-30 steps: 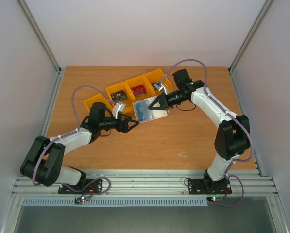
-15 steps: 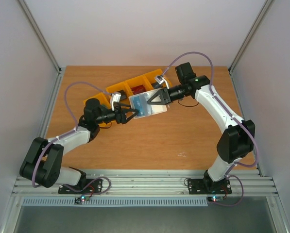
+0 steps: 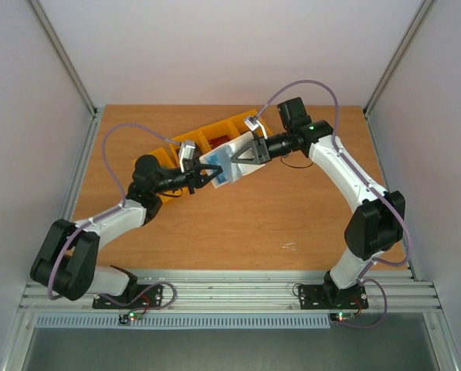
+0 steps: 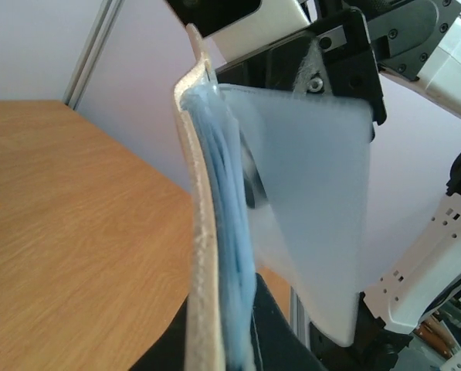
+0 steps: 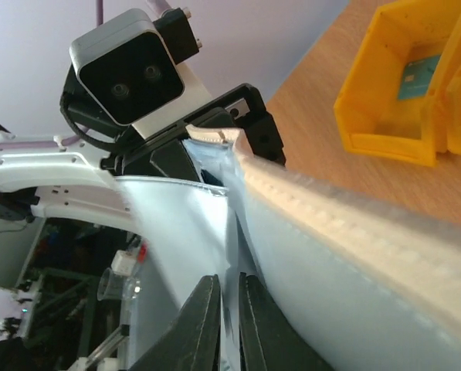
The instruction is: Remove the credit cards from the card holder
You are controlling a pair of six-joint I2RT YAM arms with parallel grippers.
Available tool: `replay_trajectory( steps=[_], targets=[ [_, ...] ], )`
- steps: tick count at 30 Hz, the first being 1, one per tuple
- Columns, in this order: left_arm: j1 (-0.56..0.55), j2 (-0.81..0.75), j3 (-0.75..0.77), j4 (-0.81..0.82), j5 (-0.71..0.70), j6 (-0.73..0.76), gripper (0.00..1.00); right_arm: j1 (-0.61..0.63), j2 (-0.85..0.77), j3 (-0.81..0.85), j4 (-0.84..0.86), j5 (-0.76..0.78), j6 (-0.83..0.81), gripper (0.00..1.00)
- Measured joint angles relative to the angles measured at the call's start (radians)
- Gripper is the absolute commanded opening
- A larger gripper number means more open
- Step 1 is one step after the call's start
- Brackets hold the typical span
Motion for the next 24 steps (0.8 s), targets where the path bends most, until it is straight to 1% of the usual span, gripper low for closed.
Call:
replay_trajectory(
  steps=[1,2,3,5,7,10,12,14,16,19,22,24],
  targets=[
    [0.000,-0.002,0.000,-0.007,-0.005,0.002,0.00,0.000,0.000,0.000,0.002,0.006,-0.001,0.22],
    [0.000,-0.008,-0.001,-0.031,-0.024,0.007,0.00,-0.003,0.000,0.000,0.004,0.021,0.001,0.26],
    [0.000,-0.009,-0.002,-0.039,-0.030,0.009,0.00,-0.009,-0.001,0.000,0.006,0.045,0.004,0.28],
    [-0.002,-0.035,0.002,-0.171,-0.126,0.055,0.00,-0.019,-0.002,0.000,0.003,0.116,0.022,0.31],
    [-0.014,-0.061,0.022,-0.348,-0.268,0.141,0.00,-0.047,-0.002,0.000,-0.002,0.233,0.047,0.32],
    [-0.051,-0.068,0.085,-0.586,-0.531,0.359,0.00,-0.082,-0.002,0.000,-0.027,0.420,0.063,0.32],
    [-0.087,-0.068,0.113,-0.690,-0.672,0.532,0.00,-0.080,-0.002,0.000,-0.045,0.506,0.063,0.34],
    [-0.117,-0.068,0.128,-0.763,-0.781,0.693,0.00,-0.048,-0.002,0.003,-0.059,0.563,0.050,0.34],
    [-0.138,-0.068,0.136,-0.817,-0.868,0.835,0.00,-0.001,-0.003,0.011,-0.061,0.576,0.039,0.35],
    [-0.149,-0.068,0.154,-0.871,-0.975,1.027,0.00,0.053,-0.020,0.012,-0.039,0.538,0.032,0.35],
    [-0.148,-0.069,0.180,-0.905,-1.049,1.175,0.00,0.063,-0.069,-0.010,0.029,0.485,0.049,0.35],
    [-0.146,-0.074,0.200,-0.930,-1.069,1.230,0.00,0.066,-0.108,-0.034,0.075,0.460,0.068,0.35]
  ],
)
